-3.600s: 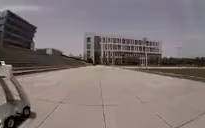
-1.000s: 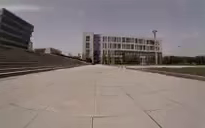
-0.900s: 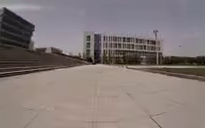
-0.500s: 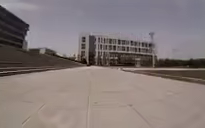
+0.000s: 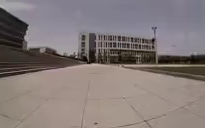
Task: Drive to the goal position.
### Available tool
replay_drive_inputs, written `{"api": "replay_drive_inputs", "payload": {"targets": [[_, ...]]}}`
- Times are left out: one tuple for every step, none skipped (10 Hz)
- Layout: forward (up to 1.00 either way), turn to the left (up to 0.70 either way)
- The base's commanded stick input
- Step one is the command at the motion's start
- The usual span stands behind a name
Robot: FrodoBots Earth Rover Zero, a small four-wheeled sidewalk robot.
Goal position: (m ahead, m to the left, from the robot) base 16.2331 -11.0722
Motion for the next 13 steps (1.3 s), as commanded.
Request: {"api": "replay_drive_inputs", "payload": {"targets": [[1.0, -0.13], [1.0, 0.0], [1.0, 0.0], [1.0, 0.0], [1.0, 0.0], [1.0, 0.0], [1.0, 0.0], [1.0, 0.0], [1.0, 0.0], [1.0, 0.0], [1.0, 0.0], [1.0, 0.0], [1.0, 0.0]]}}
